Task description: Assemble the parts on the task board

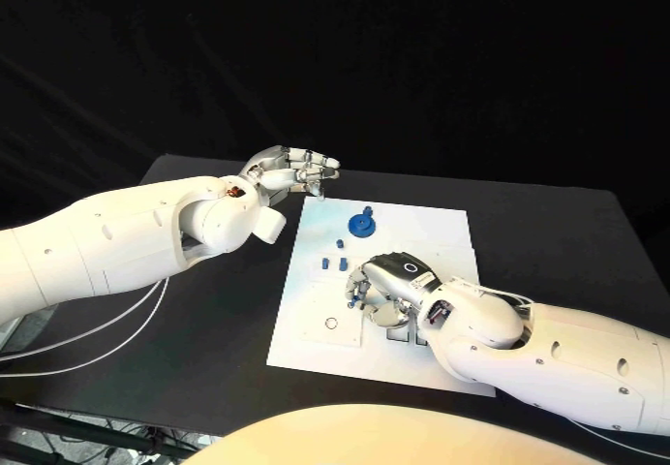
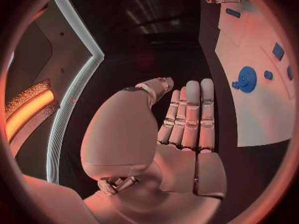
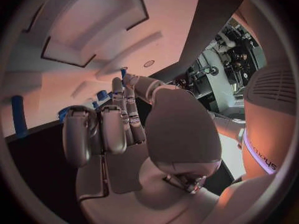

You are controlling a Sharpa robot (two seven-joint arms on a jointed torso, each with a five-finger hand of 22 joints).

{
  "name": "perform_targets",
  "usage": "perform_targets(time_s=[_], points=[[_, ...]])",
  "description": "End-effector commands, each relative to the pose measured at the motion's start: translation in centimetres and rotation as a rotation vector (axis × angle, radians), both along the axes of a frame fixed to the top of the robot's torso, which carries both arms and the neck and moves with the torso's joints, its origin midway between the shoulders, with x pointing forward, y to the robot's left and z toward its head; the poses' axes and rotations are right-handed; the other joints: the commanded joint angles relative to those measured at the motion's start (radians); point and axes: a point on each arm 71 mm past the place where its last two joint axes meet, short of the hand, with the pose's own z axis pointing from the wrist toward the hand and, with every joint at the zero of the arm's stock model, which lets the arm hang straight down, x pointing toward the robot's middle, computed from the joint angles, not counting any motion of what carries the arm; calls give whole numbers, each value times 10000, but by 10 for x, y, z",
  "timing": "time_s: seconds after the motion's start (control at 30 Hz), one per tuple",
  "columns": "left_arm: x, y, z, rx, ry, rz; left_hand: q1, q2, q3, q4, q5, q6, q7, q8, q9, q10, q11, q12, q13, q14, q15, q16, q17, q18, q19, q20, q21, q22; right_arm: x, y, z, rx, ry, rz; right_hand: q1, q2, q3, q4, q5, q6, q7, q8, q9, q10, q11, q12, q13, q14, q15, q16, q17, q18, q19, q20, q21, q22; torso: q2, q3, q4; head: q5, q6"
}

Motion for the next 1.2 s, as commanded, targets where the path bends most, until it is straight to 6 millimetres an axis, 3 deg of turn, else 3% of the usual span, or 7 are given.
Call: perform_targets(time_s=[0.03,0.87,0.93,1.0,1.03,1.2], points=[[-1,-2,1,-107,-3,-133,-6,54,-80,2,33,-81,144,32,-6,-75,15,61,-8,-28,46,-50,-16,145,25,7,-48,-9,-1,1,-2,-188,2,112,-30,96,71,-10,39,31,37,38,25,399,-349,23,9,501,-64,6,-14,-205,482,-63,58,2038,0,-3,-2,-8,-25],[-2,0,1,-53,52,-172,-21,54,-94,14,30,-94,148,50,-4,-92,19,72,-14,-30,50,-55,-23,146,26,12,-67,-22,-1,8,-11,-951,74,176,-69,85,76,-23,32,2,48,29,45,385,-337,-15,10,487,-57,-28,-85,-189,453,-61,-18,2012,-1,-9,6,2,-102],[-2,0,1,-49,53,-168,-21,54,-94,14,30,-94,148,50,-4,-92,19,72,-14,-30,50,-55,-23,146,26,12,-67,-22,-2,8,-11,-957,90,251,-174,23,22,-23,14,-45,61,12,75,346,-320,-83,12,476,-40,-37,-127,-178,431,-49,-71,1996,-7,-9,5,6,-114],[-2,0,1,-46,53,-164,-21,54,-94,14,30,-94,148,50,-4,-92,19,72,-14,-30,50,-55,-23,146,26,12,-67,-22,-3,9,-11,-943,114,316,-444,-185,-171,57,-13,-204,83,-92,72,234,-276,-201,4,470,3,-23,-152,-166,402,-18,-141,1976,-7,-8,6,9,-120],[-2,0,1,-44,53,-161,-21,54,-94,14,30,-94,148,50,-4,-92,19,72,-14,-30,50,-55,-23,146,26,12,-67,-22,-3,9,-11,-926,121,343,-542,-255,-225,101,331,-272,100,-153,74,200,-262,-263,7,467,20,-3,-160,-163,395,0,-158,1974,-7,-9,4,11,-124],[-2,0,1,-39,50,-150,-21,54,-94,14,30,-94,148,50,-4,-92,19,72,-14,-30,50,-55,-23,146,26,12,-67,-22,-4,9,-11,-803,99,355,-886,-623,-515,275,426,-645,204,-464,7,-198,-115,-423,-40,455,131,51,-184,-125,320,89,-360,1908,-13,-8,-3,13,-126]])
